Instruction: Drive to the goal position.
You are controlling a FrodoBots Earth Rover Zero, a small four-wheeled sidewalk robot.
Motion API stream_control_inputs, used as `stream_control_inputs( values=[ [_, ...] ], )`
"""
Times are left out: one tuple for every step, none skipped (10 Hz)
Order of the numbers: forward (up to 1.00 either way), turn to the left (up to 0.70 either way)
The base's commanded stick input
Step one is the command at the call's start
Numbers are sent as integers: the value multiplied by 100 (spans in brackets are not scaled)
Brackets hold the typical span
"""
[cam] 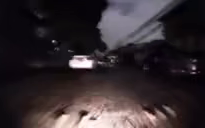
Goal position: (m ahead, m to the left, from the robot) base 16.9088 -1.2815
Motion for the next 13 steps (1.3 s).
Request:
stream_control_inputs(
  values=[
    [50,0],
    [50,0],
    [50,0],
    [50,0],
    [50,0],
    [50,0],
    [50,0],
    [50,0],
    [50,0],
    [50,0],
    [50,0],
    [50,0],
    [50,0]
  ],
)
